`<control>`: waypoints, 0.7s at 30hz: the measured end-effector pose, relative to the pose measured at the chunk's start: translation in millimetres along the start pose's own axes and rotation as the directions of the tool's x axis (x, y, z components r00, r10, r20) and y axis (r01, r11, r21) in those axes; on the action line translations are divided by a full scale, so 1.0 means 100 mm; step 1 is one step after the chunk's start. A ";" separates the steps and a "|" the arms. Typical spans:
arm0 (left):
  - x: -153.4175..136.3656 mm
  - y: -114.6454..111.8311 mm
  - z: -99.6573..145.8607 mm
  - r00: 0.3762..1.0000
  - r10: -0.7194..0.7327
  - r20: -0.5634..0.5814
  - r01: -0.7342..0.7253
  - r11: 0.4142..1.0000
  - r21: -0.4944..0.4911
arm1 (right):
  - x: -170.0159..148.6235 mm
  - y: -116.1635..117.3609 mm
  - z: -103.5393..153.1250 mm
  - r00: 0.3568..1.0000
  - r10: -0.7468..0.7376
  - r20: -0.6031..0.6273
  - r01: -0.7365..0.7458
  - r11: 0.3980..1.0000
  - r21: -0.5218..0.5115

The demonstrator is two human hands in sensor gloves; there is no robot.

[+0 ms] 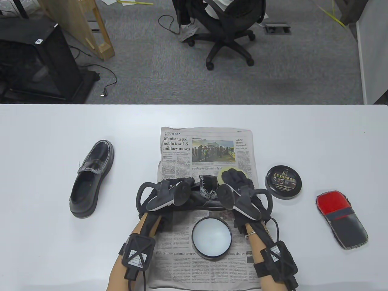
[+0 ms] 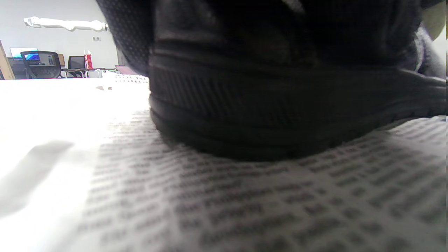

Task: Dip and apply leather care cream with polishing sponge on shoes

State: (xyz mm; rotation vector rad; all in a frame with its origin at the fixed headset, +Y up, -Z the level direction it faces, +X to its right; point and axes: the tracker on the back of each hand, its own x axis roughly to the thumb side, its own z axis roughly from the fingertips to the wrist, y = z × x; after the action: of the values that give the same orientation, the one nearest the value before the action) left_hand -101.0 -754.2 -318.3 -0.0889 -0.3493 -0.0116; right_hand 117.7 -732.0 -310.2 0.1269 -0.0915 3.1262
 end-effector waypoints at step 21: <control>0.02 0.01 -0.01 1.000 -0.021 -0.002 0.021 1.000 -0.011 | 0.00 -0.04 0.45 0.965 0.227 0.132 -0.210 0.968 -0.135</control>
State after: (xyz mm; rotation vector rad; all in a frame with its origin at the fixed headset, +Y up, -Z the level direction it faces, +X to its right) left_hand -98.5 -753.5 -318.8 -0.0958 -0.3478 -0.0348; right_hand 121.4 -730.5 -264.9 0.3707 -0.3156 3.3150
